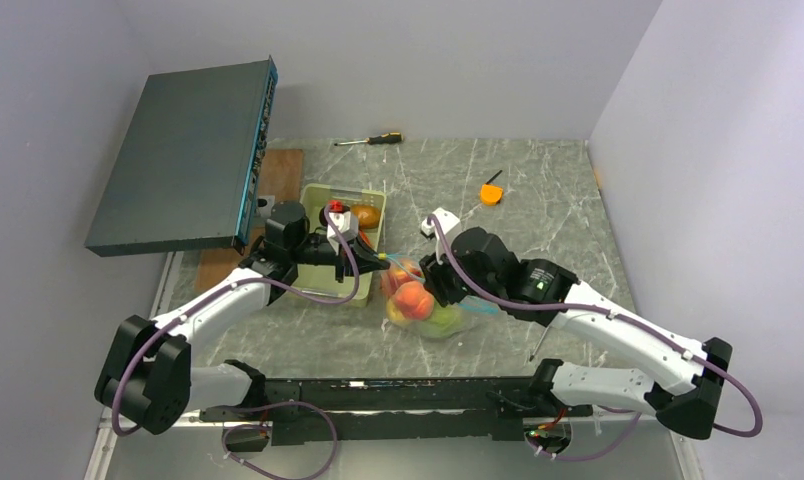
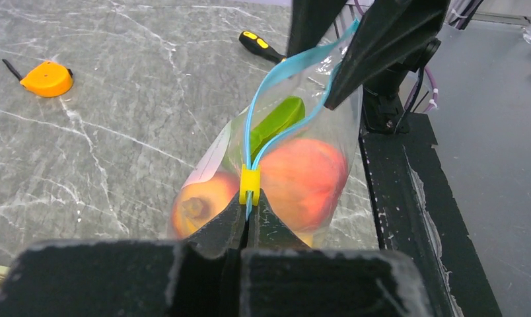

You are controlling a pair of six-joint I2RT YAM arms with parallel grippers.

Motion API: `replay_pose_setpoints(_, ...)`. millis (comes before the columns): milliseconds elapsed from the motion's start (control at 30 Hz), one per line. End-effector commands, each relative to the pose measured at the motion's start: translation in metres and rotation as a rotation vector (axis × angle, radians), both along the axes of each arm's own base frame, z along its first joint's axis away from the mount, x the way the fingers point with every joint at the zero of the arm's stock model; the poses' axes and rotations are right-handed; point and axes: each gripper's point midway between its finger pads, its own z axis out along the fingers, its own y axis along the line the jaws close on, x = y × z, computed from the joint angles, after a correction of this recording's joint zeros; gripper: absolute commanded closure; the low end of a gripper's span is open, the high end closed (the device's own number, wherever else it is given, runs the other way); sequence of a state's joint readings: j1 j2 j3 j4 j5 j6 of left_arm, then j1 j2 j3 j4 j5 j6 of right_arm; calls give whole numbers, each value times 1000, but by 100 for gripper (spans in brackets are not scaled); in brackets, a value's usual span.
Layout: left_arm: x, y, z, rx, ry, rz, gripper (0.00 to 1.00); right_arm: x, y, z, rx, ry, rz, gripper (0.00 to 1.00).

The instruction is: Place the food in the zip-top bag and seal the zipper

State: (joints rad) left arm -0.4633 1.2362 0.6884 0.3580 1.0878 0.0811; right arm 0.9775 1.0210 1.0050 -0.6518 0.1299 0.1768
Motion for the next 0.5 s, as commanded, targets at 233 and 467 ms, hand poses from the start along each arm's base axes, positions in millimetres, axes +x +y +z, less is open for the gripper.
replay_pose_setpoints(233,-14,-6,23,-30,-17,-114,100,31,43,73,109,-155,59,49)
replay_pose_setpoints(467,-21,-7,24,-25,-28,-135,100,31,85,100,280,-238,206,66)
